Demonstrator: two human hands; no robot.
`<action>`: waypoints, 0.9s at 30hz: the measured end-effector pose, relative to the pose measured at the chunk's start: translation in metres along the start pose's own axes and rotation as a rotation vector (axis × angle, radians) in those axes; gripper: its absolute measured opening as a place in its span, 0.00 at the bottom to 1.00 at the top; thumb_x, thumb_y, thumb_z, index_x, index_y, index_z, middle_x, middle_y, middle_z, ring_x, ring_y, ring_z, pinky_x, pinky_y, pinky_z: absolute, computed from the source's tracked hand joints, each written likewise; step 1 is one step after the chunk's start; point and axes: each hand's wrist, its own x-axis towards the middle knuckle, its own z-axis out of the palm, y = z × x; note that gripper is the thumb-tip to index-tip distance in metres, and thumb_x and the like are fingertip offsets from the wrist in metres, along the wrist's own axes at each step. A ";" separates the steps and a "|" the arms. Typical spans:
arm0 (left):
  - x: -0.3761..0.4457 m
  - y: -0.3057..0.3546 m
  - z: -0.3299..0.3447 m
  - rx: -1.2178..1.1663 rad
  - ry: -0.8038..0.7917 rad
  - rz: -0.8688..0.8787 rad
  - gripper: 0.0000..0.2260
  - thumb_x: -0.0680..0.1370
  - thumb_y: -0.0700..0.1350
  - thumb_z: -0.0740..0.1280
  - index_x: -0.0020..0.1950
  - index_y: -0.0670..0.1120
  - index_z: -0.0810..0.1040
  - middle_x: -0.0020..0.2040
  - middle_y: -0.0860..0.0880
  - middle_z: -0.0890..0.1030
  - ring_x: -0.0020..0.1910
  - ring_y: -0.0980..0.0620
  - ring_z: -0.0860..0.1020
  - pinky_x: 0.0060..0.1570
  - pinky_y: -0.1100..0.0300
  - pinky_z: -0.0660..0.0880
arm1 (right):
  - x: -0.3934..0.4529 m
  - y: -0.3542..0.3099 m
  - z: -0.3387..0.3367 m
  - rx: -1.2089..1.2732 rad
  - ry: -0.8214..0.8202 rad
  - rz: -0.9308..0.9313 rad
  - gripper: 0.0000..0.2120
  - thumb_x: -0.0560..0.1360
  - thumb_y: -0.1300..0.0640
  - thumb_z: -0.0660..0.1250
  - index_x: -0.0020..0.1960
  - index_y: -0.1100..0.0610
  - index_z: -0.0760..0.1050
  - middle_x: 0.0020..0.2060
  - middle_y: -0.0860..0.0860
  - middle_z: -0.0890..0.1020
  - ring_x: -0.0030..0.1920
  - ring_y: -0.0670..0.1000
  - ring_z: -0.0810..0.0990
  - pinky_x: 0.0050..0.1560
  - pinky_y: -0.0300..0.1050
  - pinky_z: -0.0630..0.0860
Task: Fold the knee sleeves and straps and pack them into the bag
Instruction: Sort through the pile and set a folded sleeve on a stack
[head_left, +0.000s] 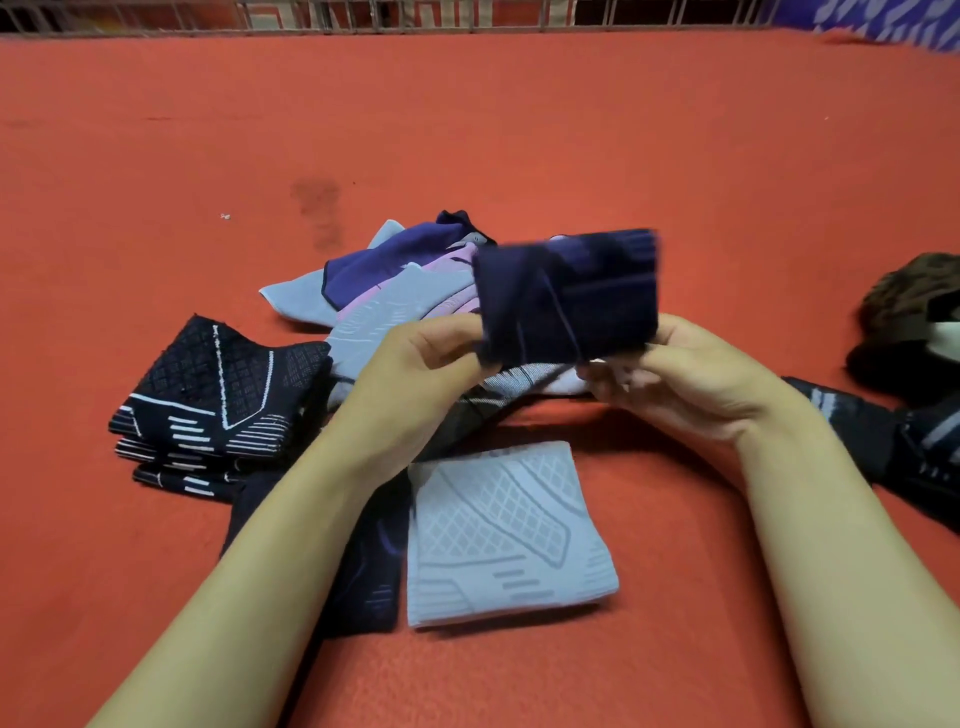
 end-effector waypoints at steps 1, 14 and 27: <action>0.000 -0.002 0.002 0.149 0.000 0.044 0.17 0.79 0.26 0.63 0.58 0.41 0.86 0.60 0.45 0.86 0.65 0.47 0.82 0.69 0.49 0.75 | -0.004 -0.002 -0.005 -0.064 -0.011 0.008 0.17 0.77 0.71 0.66 0.47 0.50 0.84 0.48 0.53 0.84 0.47 0.50 0.81 0.49 0.42 0.78; -0.013 0.002 0.022 0.700 -0.304 0.223 0.21 0.78 0.30 0.67 0.61 0.53 0.85 0.54 0.59 0.83 0.52 0.55 0.82 0.46 0.64 0.75 | -0.032 -0.026 -0.030 -0.462 -0.041 0.165 0.08 0.74 0.53 0.70 0.46 0.58 0.80 0.38 0.48 0.83 0.38 0.43 0.80 0.41 0.34 0.76; -0.023 -0.022 0.042 0.977 -0.531 0.064 0.22 0.78 0.44 0.57 0.66 0.55 0.82 0.65 0.59 0.78 0.63 0.52 0.72 0.68 0.62 0.64 | -0.040 -0.016 -0.039 -0.780 -0.024 0.703 0.08 0.79 0.57 0.72 0.55 0.59 0.79 0.45 0.59 0.84 0.44 0.58 0.81 0.39 0.48 0.79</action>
